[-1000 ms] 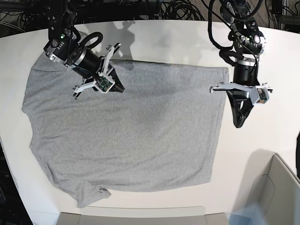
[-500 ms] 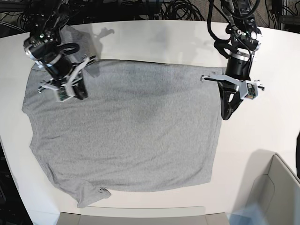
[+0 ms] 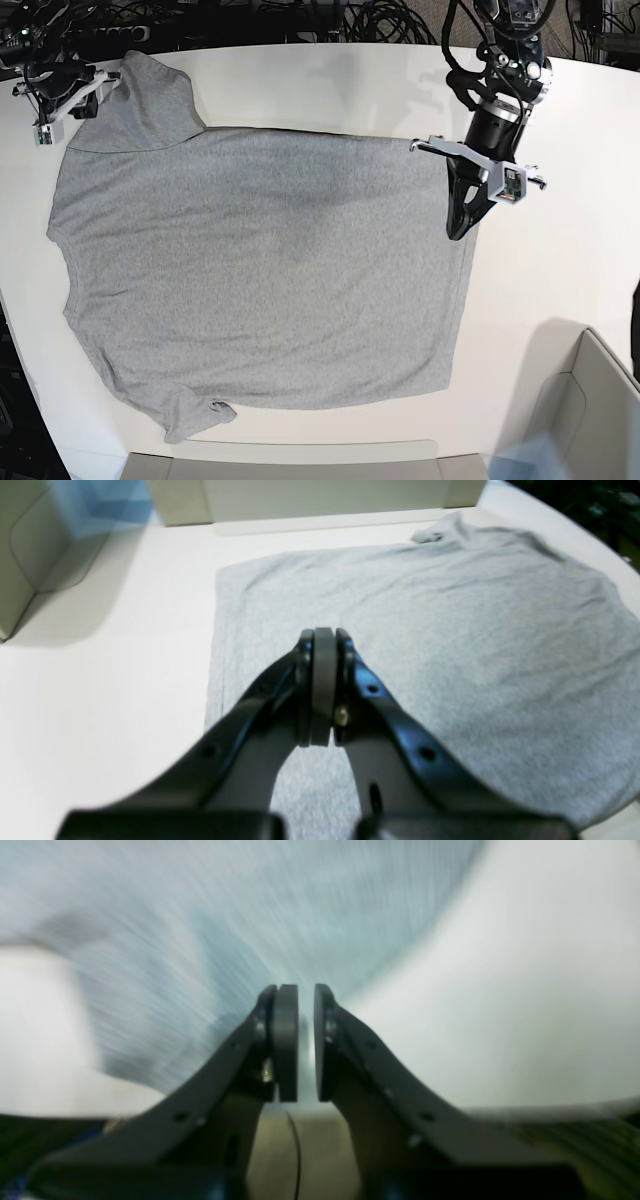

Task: Fold the T-shirt properly
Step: 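Grasp the shirt's shoulder corners with the left and right grippers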

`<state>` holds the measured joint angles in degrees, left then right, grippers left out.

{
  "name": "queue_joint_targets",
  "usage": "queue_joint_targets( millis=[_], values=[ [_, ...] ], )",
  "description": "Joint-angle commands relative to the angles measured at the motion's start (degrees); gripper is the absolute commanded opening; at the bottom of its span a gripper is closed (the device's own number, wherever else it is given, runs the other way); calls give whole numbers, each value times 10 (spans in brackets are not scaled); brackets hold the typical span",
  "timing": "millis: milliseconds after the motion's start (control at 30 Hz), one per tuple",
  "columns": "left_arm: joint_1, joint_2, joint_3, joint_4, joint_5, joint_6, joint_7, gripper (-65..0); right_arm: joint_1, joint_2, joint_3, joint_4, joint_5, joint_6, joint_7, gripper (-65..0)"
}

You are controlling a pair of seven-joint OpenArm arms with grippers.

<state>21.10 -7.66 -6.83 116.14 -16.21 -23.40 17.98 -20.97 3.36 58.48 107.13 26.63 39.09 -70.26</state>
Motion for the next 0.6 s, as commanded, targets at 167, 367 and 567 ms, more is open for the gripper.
queue_joint_targets(
  millis=[167,367,567],
  values=[
    [6,-2,15,11,-6,1,-14,-650,-18,10,35,-91,48,9,49,-596],
    [6,-11,14,11,-5,1,-14,-650,-15,6,3,-106,64,9,59,-596],
    [6,-31,14,11,-5,1,-14,-650,11,-9,-8,-155,63,9,56,-597]
  ],
)
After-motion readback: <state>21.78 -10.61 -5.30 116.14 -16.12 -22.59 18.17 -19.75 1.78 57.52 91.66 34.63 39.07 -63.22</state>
